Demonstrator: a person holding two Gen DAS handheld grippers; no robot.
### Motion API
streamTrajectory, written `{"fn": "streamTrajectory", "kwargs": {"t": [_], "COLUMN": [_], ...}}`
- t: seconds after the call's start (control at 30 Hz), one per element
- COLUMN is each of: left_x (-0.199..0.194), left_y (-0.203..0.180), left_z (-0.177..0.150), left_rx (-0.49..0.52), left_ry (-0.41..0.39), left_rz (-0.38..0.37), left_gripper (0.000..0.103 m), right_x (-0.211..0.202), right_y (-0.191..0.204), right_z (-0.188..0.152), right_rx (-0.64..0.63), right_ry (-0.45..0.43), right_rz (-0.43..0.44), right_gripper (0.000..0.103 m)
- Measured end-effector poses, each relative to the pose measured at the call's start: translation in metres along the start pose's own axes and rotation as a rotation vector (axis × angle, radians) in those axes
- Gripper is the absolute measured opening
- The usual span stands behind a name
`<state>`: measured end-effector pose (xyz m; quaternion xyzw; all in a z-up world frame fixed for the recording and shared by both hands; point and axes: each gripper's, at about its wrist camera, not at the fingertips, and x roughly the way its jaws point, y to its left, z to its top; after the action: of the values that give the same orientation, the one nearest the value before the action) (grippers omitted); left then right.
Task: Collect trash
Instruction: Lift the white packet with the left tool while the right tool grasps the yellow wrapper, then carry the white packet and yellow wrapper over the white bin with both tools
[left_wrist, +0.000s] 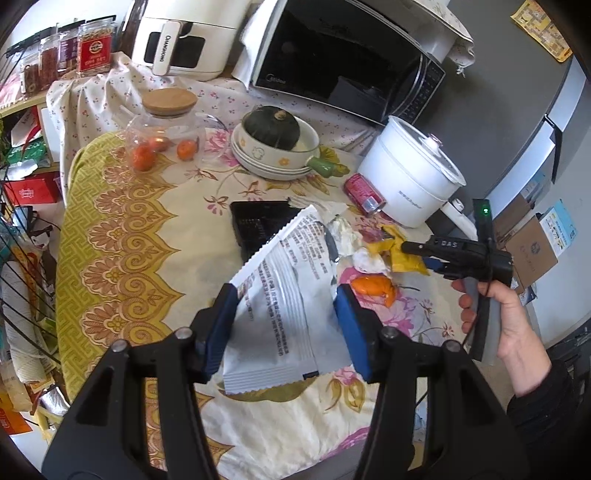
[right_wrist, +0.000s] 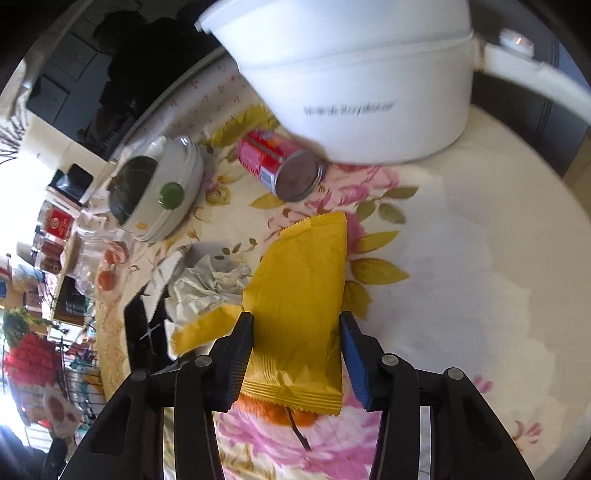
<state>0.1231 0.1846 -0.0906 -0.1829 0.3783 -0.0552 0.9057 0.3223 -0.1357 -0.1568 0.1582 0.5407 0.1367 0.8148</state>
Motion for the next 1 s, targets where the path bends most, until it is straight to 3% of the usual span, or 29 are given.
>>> {"fn": "streamTrajectory", "kwargs": {"t": [0.47, 0.73, 1.0], "left_x": [0.008, 0.018, 0.027], "left_y": [-0.030, -0.063, -0.087], "left_z": [-0.023, -0.049, -0.061], "left_rx": [0.071, 0.190, 0.207], "left_ry": [0.055, 0.073, 0.085], "left_rz": [-0.041, -0.014, -0.050], "left_gripper": [0.057, 0.057, 0.057], "right_x": [-0.095, -0.115, -0.133], "right_y": [-0.058, -0.093, -0.108], "right_z": [-0.059, -0.101, -0.129], "right_rx": [-0.002, 0.050, 0.062], "right_ry": [-0.070, -0.056, -0.040], "right_rz": [-0.015, 0.011, -0.004], "right_gripper": [0.047, 0.047, 0.047]}}
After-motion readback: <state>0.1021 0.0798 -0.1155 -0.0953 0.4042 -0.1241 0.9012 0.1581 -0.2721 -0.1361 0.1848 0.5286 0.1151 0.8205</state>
